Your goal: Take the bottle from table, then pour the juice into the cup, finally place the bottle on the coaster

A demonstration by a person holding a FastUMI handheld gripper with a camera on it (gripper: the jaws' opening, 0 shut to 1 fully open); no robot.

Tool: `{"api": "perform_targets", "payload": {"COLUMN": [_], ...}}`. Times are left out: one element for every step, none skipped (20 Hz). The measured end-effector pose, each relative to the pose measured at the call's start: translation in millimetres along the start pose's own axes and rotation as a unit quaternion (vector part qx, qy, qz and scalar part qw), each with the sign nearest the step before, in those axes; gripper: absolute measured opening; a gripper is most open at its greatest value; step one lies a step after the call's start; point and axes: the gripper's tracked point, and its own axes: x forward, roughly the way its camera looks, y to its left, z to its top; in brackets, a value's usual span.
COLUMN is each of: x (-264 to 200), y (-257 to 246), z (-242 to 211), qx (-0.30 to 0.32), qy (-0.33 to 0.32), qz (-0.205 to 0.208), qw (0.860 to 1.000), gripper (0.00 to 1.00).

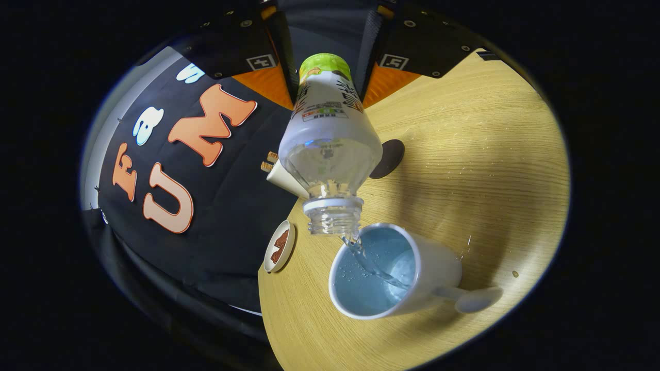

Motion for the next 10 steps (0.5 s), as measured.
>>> {"api": "perform_targets", "payload": {"x": [-1, -1, -1, -2, -2, -2, -1, -1, -1, -2], "y": [-1, -2, -3, -5, -7, -7, -9, -11, -13, -15], "z": [-1, -1, -1, -2, -2, -1, -1, 1, 2, 4], "qx": [-0.003, -0.005, -0.008, -0.011, -0.014, -0.016, -0.019, -0.022, -0.027, -0.031], "qy": [0.001, 0.002, 0.002, 0.002, 0.002, 0.001, 0.001, 0.0, -0.001, -0.002], "qz": [0.0, 0.0, 0.001, 0.0, -0.002, -0.001, -0.002, -0.004, -0.005, -0.005], "qw": [1.0, 1.0, 1.0, 1.0, 1.0, 1.0, 1.0, 1.0, 1.0, 0.999], "gripper": [0.58, 0.58, 0.58, 0.58, 0.58, 0.58, 0.58, 0.58, 0.58, 0.58]}}
